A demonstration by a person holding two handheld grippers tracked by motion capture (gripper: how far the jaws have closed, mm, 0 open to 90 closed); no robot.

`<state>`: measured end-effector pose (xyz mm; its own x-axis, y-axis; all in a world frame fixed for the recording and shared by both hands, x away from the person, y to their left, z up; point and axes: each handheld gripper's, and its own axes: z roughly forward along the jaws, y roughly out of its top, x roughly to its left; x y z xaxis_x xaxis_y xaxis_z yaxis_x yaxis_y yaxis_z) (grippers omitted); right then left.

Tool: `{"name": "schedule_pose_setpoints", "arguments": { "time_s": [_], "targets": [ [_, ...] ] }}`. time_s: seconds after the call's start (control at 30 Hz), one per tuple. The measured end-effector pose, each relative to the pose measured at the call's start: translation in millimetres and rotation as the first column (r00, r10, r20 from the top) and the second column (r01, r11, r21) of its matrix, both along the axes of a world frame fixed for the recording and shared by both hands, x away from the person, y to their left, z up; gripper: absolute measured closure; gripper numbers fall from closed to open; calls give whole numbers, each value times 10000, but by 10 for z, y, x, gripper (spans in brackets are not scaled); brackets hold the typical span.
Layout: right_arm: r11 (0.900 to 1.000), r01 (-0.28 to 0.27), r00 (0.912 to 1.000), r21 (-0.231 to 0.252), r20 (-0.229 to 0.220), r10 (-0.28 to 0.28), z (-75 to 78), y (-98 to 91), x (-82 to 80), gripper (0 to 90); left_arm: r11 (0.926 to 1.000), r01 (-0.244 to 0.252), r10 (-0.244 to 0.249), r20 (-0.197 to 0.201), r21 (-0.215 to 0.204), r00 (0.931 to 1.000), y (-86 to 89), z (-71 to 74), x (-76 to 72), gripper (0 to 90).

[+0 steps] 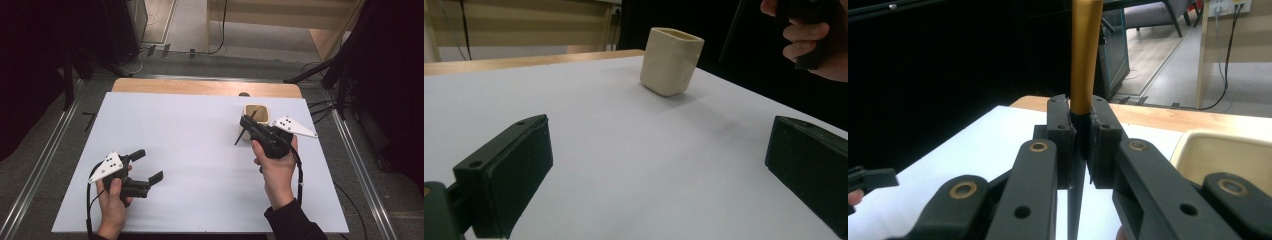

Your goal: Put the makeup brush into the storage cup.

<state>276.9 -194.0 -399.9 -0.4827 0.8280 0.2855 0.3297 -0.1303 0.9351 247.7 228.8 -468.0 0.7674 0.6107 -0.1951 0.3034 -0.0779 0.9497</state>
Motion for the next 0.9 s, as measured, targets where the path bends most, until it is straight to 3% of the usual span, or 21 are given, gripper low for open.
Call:
{"name": "schedule_pose_setpoints", "arguments": {
  "time_s": [0.5, 0.63, 0.9],
  "targets": [
    [9983, 375, 9993, -440, 52, -373, 107, -94, 157, 841, 9973, -721, 717, 274, 124, 9970, 401, -7, -178, 0],
    [9977, 494, 9987, -468, 111, -490, 127, -130, 185, 841, 9947, -1027, 1030, 459, -85, 9936, 501, -20, -236, 0],
    [9958, 803, 9963, -445, 330, -789, 181, -241, 234, 841, 9917, -1288, 1286, 433, 39, 9908, 548, -61, -277, 0]
  ]
}}
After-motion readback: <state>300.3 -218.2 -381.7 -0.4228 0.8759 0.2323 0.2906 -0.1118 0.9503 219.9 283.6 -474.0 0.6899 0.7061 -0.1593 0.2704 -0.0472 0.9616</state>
